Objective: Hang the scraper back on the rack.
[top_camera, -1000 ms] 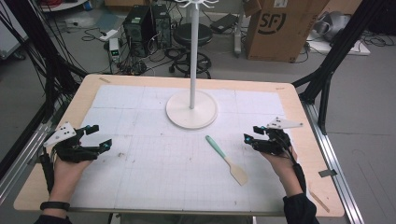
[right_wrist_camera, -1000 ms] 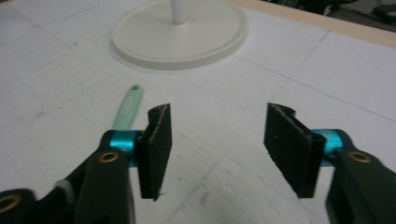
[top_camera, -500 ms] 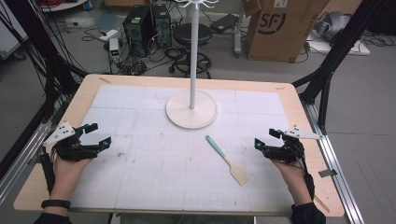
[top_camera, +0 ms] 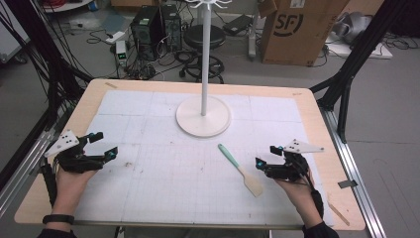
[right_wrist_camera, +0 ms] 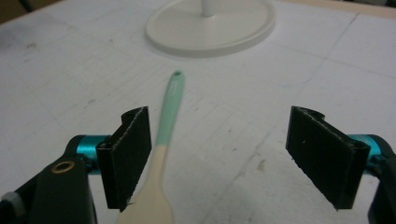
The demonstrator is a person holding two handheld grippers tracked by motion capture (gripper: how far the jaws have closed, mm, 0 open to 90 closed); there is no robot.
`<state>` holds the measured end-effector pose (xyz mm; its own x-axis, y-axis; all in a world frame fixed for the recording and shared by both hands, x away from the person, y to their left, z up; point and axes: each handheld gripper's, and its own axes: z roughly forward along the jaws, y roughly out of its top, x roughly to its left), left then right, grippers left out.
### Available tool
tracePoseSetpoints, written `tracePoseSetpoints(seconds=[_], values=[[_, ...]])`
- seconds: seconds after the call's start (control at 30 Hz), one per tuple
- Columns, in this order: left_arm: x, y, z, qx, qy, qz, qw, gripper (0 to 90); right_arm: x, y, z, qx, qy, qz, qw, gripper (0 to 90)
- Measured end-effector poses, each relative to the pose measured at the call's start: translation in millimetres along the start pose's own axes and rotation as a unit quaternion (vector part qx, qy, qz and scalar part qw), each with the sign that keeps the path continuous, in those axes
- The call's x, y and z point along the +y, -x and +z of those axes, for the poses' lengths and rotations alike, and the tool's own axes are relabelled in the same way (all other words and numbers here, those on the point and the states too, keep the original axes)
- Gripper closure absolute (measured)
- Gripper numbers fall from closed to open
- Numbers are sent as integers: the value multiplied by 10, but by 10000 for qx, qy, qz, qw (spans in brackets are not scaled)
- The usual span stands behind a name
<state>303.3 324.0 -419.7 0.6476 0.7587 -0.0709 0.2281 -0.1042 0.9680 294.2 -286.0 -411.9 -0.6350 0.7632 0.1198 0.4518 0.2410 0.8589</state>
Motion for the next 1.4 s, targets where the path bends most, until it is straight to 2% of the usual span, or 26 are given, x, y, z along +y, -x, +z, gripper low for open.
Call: tracePoseSetpoints(seconds=[0.17, 0.27, 0.3, 0.4, 0.43, 0.47, 0.6, 0.83, 0.87, 1.1, 1.2, 1.4], values=[[-7, -8, -6, -1, 13, -27, 10000, 147, -12, -163, 140, 16, -181, -19, 9998, 275], [-13, -7, -5, -7, -8, -23, 10000, 147, -25, -260, 226, 95, -378, 31, 9992, 375], [-14, -4, -3, -11, -13, -20, 10000, 147, -30, -280, 255, 124, -433, -41, 9990, 398], [-13, 1, 1, -17, -32, -1, 10000, 147, -58, -359, 364, 11, -659, -143, 9977, 429], [-12, 3, 1, -19, -31, 3, 10000, 147, -58, -359, 364, 11, -659, -143, 9977, 429], [-12, 5, 2, -20, -23, -2, 10000, 147, -71, -384, 411, -7, -760, -166, 9970, 485], [-15, 0, 0, -20, -37, -16, 10000, 147, -81, -430, 473, -22, -957, -203, 9952, 551], [-20, 0, 5, -8, -70, -10, 10000, 148, -93, -516, 592, -231, -1230, -309, 9917, 667], [-21, -2, 5, -4, -78, -11, 10000, 148, -87, -523, 596, -301, -1227, -265, 9916, 691], [-27, -9, 7, 3, -96, -15, 10000, 148, -95, -517, 577, -330, -1247, -197, 9915, 721], [-29, -1, 14, -8, -117, -6, 9999, 148, -95, -513, 579, -404, -1263, -90, 9911, 782], [-25, 3, 8, -11, -92, -22, 10000, 149, -111, -498, 572, -369, -1184, -23, 9923, 807]])
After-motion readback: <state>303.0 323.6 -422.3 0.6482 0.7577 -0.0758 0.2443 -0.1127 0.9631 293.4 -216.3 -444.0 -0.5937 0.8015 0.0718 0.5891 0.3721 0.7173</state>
